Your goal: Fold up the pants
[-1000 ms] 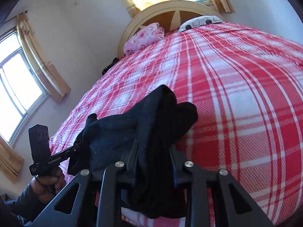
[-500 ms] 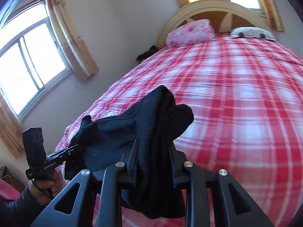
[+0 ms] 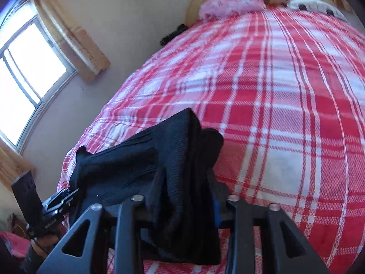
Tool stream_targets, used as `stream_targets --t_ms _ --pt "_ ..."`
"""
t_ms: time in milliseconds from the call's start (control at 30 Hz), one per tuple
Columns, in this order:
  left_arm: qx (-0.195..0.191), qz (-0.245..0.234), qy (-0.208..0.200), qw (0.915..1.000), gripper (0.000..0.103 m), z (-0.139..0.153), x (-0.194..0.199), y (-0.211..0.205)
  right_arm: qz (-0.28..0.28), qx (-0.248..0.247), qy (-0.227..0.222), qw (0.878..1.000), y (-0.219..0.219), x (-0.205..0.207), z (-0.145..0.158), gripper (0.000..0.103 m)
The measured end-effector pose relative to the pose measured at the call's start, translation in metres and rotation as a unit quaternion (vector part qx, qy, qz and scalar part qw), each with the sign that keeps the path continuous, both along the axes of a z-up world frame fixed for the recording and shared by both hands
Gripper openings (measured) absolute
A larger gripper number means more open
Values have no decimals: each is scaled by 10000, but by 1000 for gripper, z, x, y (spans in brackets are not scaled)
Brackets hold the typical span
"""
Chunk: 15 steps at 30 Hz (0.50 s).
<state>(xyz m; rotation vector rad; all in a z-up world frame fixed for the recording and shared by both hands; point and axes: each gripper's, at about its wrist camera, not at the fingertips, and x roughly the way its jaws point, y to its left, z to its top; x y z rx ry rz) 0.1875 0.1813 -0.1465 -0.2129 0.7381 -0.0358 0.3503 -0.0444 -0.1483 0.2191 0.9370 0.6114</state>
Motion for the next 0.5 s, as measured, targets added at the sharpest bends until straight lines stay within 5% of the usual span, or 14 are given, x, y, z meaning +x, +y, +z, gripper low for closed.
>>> stream_targets --t_ms 133,500 --pt "12 340 306 9990 99 -3 7 9 -270 -130 -22 9995 -16 1 -5 70" --pt "281 563 89 9980 99 8 -24 10 -1118 -47 -287 9933 -63 -16 14 71"
